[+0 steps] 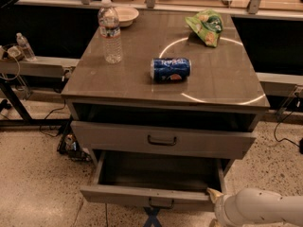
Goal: Open middle drawer
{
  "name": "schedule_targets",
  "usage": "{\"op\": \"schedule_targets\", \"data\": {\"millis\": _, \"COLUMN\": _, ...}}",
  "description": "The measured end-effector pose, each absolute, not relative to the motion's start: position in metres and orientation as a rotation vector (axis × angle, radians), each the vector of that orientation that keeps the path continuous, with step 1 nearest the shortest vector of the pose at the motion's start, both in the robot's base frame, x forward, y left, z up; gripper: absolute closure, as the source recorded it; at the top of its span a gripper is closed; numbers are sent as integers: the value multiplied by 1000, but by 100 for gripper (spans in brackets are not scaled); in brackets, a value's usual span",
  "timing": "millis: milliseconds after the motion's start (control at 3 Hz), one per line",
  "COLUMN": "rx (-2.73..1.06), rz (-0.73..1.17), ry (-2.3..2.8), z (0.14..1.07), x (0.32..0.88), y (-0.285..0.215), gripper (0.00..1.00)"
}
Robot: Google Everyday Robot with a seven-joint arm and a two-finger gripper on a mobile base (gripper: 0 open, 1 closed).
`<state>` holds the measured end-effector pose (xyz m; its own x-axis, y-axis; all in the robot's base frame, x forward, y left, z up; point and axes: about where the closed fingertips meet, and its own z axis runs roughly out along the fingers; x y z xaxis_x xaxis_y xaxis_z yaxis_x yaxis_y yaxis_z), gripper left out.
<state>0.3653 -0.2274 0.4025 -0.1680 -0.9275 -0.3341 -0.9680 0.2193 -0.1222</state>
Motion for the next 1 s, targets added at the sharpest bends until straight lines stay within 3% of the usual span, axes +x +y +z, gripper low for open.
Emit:
{"op": "schedule_targets", "data": {"millis": 333, "rx": -1775, "rz": 171, "ry": 2170, "z": 405, "x": 361, "y": -229, "gripper": 44}}
{"op": "schedule_targets", "data": {"millis": 1000, "rx": -1775, "rz": 171, "ry": 2170, "z": 409, "x": 361, "y": -229, "gripper": 47}}
